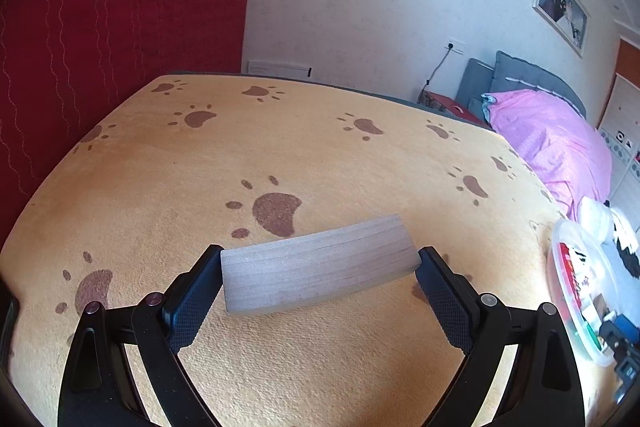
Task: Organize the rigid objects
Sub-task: 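Carry the wooden block into the clear bowl and open the left gripper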
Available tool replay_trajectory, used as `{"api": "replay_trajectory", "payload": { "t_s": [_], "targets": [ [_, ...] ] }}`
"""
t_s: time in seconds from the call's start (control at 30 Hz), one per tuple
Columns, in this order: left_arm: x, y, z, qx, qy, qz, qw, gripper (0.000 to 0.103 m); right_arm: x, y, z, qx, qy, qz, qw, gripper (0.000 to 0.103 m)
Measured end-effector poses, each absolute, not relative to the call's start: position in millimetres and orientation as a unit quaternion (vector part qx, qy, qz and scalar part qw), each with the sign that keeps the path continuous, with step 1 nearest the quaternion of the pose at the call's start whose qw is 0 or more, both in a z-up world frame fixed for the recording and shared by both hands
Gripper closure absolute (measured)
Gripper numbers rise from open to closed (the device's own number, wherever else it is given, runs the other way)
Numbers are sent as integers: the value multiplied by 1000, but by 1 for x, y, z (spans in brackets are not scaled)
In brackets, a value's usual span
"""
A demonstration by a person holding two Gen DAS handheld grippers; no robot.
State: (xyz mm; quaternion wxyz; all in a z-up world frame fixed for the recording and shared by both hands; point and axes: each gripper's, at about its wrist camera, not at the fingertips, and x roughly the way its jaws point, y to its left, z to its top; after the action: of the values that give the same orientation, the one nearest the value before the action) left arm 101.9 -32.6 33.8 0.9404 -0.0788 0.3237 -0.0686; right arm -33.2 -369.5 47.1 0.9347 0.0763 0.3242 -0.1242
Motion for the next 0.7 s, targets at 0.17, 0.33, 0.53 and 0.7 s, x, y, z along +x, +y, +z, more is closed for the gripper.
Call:
{"api": "replay_trajectory", "payload": {
  "t_s": [0.17,0.33,0.53,0.7],
  "targets": [
    [90,-52,37,-69,328,-101,937,8,-43,-387,54,101,303,-140,937,33],
    [73,-85,41,-38,331,-145,932,8,-52,-407,48,126,300,-158,932,33],
    [55,-124,51,-23,332,-203,921,8,-60,-421,45,141,293,-164,931,33],
    [45,-157,55,-15,339,-243,909,8,-67,-429,46,143,283,-167,934,33]
  ]
}}
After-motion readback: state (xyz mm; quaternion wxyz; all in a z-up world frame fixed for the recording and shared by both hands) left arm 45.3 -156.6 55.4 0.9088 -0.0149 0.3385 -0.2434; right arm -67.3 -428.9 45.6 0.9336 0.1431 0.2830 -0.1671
